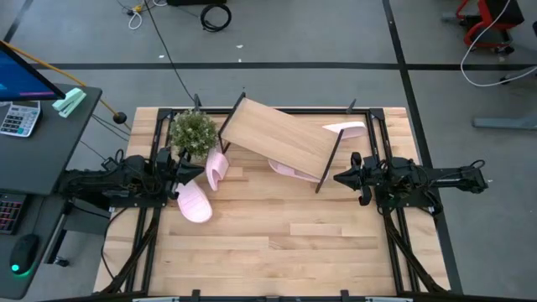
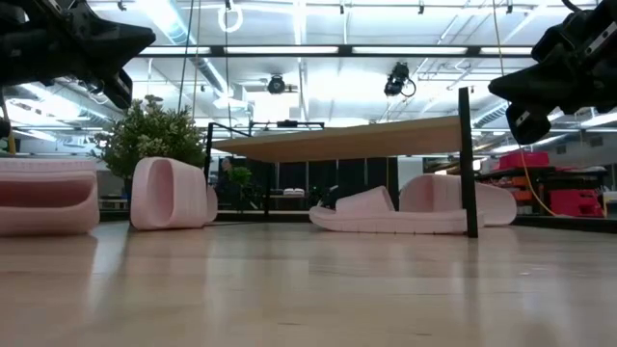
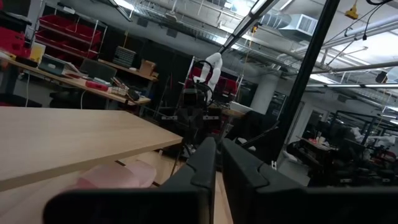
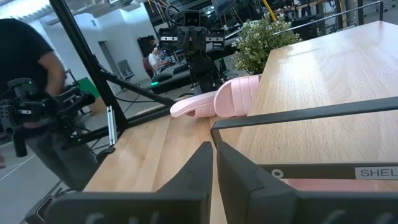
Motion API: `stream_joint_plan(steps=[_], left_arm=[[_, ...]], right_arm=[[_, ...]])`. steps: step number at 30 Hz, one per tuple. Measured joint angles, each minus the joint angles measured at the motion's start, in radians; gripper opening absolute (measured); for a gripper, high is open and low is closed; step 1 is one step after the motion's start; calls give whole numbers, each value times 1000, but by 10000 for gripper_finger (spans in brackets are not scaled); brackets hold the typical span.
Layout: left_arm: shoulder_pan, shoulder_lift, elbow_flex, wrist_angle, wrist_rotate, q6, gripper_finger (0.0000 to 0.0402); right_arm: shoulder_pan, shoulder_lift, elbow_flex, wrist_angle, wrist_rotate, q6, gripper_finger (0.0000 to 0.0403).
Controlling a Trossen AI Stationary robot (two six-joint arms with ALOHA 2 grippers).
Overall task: Pick and place slides into the shelf
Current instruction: Put the pink slide on the shelf
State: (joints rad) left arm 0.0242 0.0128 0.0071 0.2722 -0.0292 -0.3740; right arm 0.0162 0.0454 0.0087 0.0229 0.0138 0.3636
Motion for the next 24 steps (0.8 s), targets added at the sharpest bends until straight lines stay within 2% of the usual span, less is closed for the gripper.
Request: stream_joint_plan(steps=[15, 24], left_arm=[[0, 0, 0, 0, 0, 1, 23], [0, 0, 0, 0, 0, 0, 36]], right_arm=[[0, 0, 0, 0, 0, 0, 30], [0, 0, 0, 0, 0, 0, 30]])
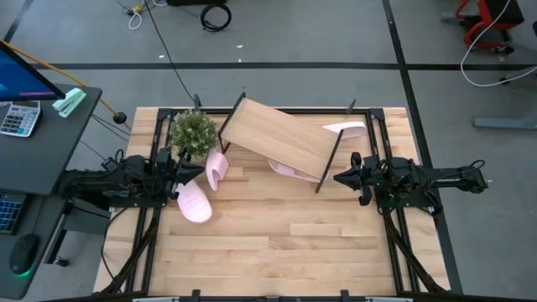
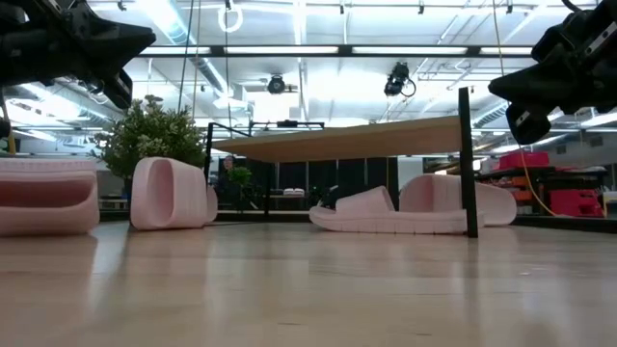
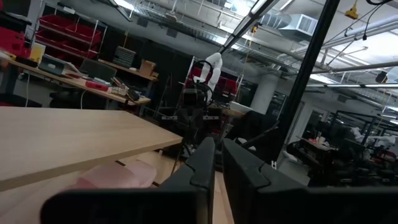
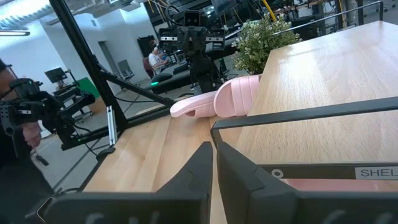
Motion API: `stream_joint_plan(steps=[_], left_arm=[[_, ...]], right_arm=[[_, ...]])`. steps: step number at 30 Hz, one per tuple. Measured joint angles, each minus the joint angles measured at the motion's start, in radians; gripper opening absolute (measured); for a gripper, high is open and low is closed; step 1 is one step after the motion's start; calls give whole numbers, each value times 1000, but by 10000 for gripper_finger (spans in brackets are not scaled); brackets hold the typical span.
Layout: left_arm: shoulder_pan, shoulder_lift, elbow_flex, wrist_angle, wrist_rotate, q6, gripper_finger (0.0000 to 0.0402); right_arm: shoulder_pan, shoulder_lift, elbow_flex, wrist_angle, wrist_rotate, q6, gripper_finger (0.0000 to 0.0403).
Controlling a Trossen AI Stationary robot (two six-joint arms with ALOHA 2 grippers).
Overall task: Pick and place slides into the shelf
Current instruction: Put the pink slide on the shelf
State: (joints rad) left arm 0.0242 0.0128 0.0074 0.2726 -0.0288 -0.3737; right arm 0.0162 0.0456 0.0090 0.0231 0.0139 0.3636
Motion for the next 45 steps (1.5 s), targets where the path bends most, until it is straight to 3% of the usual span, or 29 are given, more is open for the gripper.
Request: stream_joint_plan(steps=[33, 45], left_arm=[[0, 0, 0, 0, 0, 0, 18], [0, 0, 0, 0, 0, -8, 36]], right_arm=[[0, 0, 0, 0, 0, 0, 30], [0, 0, 0, 0, 0, 0, 30]])
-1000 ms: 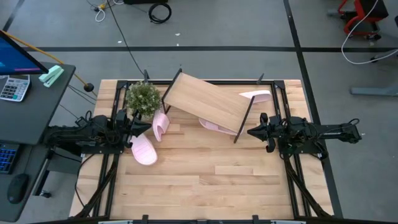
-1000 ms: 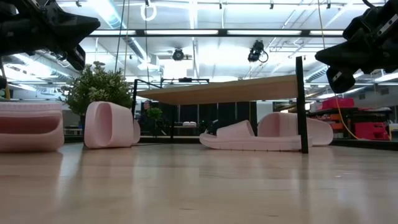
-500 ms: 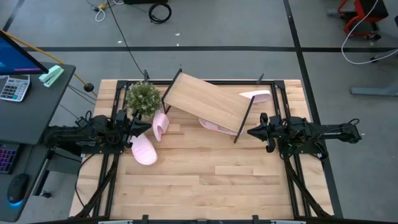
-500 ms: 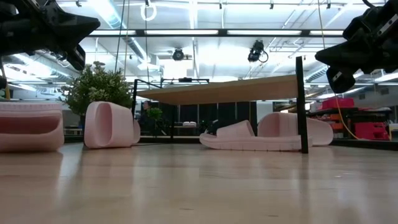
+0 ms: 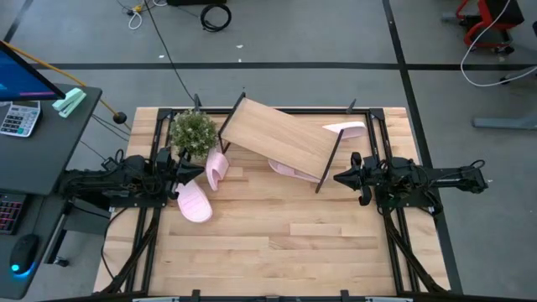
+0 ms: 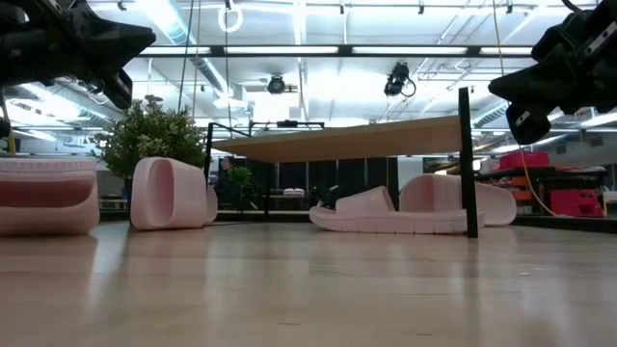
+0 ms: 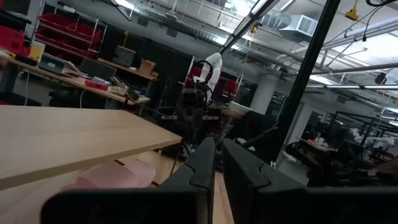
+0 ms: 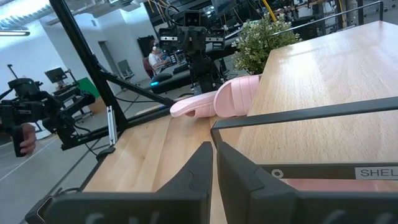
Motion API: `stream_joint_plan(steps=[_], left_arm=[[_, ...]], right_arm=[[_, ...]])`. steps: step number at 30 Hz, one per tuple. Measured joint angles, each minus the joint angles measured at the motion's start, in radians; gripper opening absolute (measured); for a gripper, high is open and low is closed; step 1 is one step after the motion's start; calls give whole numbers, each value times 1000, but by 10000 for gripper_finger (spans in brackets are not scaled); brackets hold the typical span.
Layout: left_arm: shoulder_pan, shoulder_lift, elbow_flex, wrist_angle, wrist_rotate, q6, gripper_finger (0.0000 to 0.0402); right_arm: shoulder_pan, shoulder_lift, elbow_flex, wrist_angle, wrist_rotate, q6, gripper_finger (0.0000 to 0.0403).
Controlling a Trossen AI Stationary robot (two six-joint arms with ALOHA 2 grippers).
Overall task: Pick and place slides into the shelf
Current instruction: Put the pink slide on the shelf
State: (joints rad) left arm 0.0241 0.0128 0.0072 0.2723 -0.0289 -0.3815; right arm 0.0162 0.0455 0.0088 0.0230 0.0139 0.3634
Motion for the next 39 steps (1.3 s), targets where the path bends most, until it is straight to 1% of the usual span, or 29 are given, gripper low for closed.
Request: stream_joint_plan(steps=[11, 21, 24, 29, 33, 39], left_arm=[[0, 0, 0, 0, 0, -1, 23], [0, 0, 0, 17, -11, 7, 32], [0, 0, 0, 29, -48, -4, 28], [0, 11, 19, 21, -39, -8, 14], [0, 63, 71, 23, -38, 35, 7], [0, 212, 174, 24, -38, 121, 13]], right_arm=[[0, 0, 0, 0, 0, 0, 30], [0, 0, 10, -7, 14, -11, 30], [0, 0, 10, 21, 14, 8, 30], [0, 0, 16, 104, 13, 25, 30], [-1, 14, 83, 74, 14, -5, 30], [-1, 114, 249, 37, 14, -73, 30]])
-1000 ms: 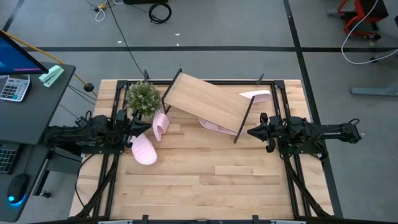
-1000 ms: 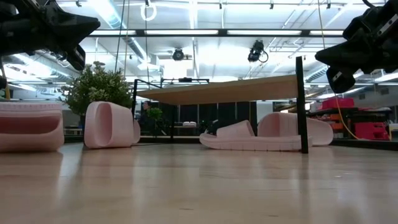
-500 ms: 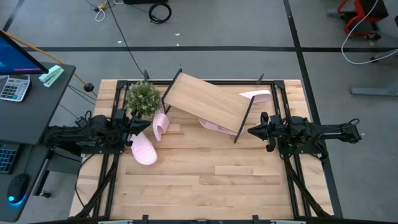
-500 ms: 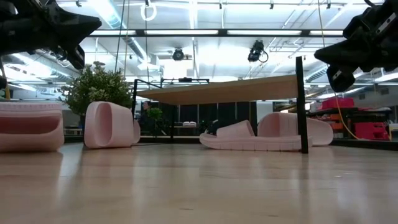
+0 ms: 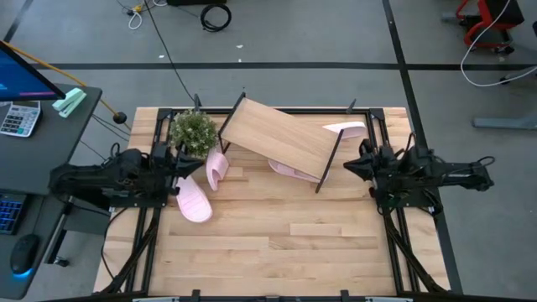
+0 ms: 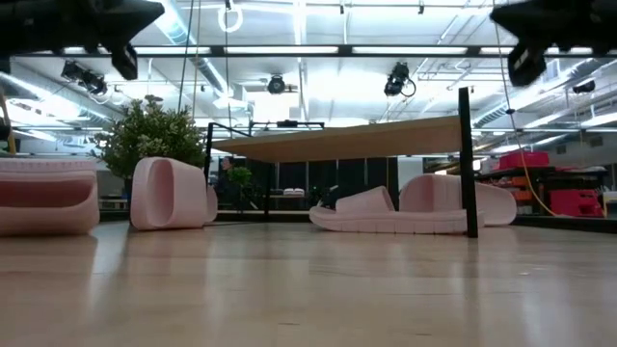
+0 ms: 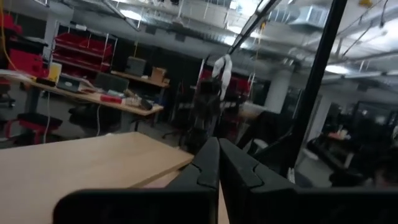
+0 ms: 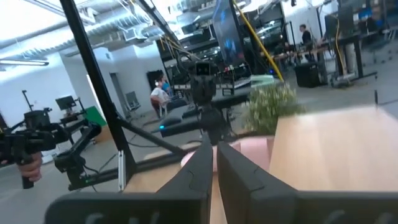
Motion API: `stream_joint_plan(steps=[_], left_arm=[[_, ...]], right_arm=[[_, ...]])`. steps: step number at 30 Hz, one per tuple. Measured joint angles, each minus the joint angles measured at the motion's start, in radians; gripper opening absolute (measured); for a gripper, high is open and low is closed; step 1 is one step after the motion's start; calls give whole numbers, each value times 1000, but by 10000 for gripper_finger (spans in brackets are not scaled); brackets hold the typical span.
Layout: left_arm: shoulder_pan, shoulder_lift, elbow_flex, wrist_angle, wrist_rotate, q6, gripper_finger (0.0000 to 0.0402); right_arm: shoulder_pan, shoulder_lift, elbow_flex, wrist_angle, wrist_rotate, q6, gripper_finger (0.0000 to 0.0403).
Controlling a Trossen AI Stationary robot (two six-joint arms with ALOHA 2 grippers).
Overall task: Pick and place slides into the shelf
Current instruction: Put the pink slide on the shelf
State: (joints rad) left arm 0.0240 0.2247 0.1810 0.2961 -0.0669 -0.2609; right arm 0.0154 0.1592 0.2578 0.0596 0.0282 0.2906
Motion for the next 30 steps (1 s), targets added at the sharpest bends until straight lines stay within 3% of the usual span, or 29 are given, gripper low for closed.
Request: stream_joint_plan(steps=[8, 19, 30], left_arm=[[1, 255, 187, -1, 0, 67, 10], [1, 532, 578, -18, 0, 230, 24], [1, 722, 924, -308, 0, 225, 16]], right_arm=[[0, 201, 310, -141, 0, -120, 30], [0, 479, 783, -342, 1, -153, 30], [-24, 722, 1185, -732, 1, -89, 30]])
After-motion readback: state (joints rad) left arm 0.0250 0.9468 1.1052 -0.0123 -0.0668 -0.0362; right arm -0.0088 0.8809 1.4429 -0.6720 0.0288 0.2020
